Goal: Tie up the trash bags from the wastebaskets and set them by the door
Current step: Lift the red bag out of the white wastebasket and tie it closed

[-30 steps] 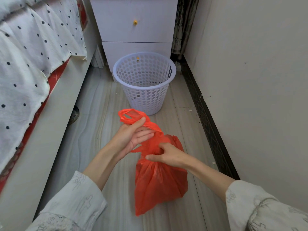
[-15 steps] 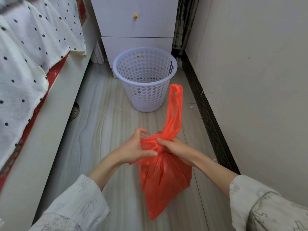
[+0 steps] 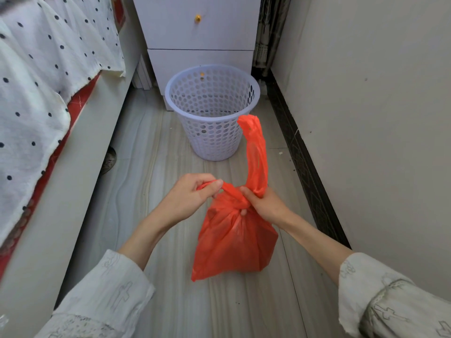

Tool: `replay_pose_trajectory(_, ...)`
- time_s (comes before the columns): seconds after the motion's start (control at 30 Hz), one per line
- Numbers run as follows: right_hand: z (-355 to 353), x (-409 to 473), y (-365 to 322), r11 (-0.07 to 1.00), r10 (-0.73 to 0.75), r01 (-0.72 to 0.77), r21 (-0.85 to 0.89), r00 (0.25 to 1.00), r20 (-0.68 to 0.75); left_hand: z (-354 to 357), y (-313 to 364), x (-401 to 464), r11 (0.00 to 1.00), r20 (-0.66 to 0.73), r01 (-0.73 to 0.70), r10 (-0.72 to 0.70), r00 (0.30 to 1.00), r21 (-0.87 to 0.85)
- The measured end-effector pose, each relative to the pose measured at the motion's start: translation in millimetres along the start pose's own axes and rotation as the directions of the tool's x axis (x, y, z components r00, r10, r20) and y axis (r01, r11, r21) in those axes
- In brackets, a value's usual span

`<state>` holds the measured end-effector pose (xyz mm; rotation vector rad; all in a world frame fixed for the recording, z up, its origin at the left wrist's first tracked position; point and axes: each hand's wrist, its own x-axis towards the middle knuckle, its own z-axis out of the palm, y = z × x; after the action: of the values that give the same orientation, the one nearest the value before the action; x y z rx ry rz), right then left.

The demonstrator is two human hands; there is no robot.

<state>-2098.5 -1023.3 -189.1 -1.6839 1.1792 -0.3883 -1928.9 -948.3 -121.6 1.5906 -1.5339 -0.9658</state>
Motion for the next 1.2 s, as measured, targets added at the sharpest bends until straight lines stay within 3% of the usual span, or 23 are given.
replay_pose_trajectory(0.07, -3, 0, 1, 1.0, -0.025, 0.025, -0.014, 0.999, -0.031, -2, 0, 0, 0.995, -0.084, -0.018, 0.01, 0.996, -0.099)
replay_pose_trajectory(0.13, -3, 2, 0, 0.997, 0.029, -0.026, 0.077, 0.999, -0.031, -1, 7, -1, 0.988, -0.058, -0.025, 0.016, 0.998, -0.153)
replay_pose_trajectory(0.23, -3, 8, -4, 0.937, 0.159, -0.159, 0.312, 0.987, 0.024, 7, 21, -5, 0.988, 0.165, 0.009, 0.017, 0.986, -0.155)
replay_pose_trajectory(0.33, -11, 7, -7, 0.834, 0.242, -0.272, 0.48, 0.962, 0.123, 14, 23, -8, 0.987, 0.401, 0.105, -0.049, 0.915, -0.118)
replay_pose_trajectory(0.5, -14, -2, -1, 0.824, 0.255, -0.374, 0.426, 0.916, 0.311, 15, 6, -9, 0.933, 0.619, 0.332, -0.18, 0.764, -0.138)
replay_pose_trajectory(0.57, -15, -3, 1, 0.856, 0.205, -0.328, 0.398, 0.924, 0.322, 17, -5, -4, 0.906, 0.508, 0.368, -0.22, 0.833, -0.209)
replay_pose_trajectory(0.63, -18, -5, 0, 0.863, 0.148, -0.283, 0.419, 0.934, 0.326, 21, -17, -2, 0.903, 0.25, 0.332, -0.267, 0.931, -0.274)
replay_pose_trajectory(0.7, -22, -7, 0, 0.844, 0.127, -0.287, 0.452, 0.927, 0.352, 28, -33, 0, 0.949, 0.083, 0.261, -0.249, 0.965, -0.177)
replay_pose_trajectory(0.97, -30, -12, -4, 0.856, 0.0, -0.247, 0.455, 0.878, 0.478, 56, -49, 2, 0.993, 0.115, 0.07, -0.081, 0.99, 0.096)
replay_pose_trajectory(1.07, -30, -14, -7, 0.885, -0.021, -0.206, 0.418, 0.878, 0.478, 54, -53, 2, 0.994, 0.081, 0.107, -0.108, 0.991, 0.024)
replay_pose_trajectory(1.2, -29, -18, -15, 0.968, -0.031, -0.103, 0.231, 0.858, 0.513, 50, -55, -1, 0.993, 0.097, 0.121, -0.119, 0.988, -0.014)
